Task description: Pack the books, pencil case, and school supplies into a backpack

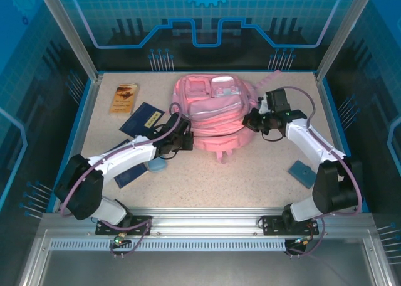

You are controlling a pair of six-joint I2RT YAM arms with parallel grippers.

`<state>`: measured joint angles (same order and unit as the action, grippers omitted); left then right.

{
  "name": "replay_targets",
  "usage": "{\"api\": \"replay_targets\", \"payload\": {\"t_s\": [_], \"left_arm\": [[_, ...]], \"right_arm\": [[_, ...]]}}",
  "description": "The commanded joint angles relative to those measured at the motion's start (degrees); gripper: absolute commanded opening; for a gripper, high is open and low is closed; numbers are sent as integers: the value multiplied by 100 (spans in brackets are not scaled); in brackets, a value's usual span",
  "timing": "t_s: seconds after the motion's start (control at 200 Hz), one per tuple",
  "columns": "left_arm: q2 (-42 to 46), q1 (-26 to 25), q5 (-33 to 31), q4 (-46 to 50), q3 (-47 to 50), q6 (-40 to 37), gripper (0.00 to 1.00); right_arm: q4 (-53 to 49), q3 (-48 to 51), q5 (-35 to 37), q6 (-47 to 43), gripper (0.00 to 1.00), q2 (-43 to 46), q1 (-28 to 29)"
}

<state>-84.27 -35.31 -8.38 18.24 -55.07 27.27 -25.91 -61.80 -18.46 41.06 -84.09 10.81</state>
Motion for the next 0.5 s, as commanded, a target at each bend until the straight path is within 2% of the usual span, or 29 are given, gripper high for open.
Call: {"api": "replay_targets", "payload": {"t_s": [0.0,0.175,0.335,0.495], "left_arm": [[24,68,620,-553,2,-375,0],[-172,-13,842,-804,-213,-440,0],[-198,-53,909,-774,-191,-476,0],[-64,-51,386,-427,-126,-678,0]], "right_arm": [[-82,77,86,-241,7,240,-253],[-101,138,-9,-199,10,444,-281],[-42,211,-198,-143,7,488,-288],[-153,152,-89,-194,8,500,-313]]}}
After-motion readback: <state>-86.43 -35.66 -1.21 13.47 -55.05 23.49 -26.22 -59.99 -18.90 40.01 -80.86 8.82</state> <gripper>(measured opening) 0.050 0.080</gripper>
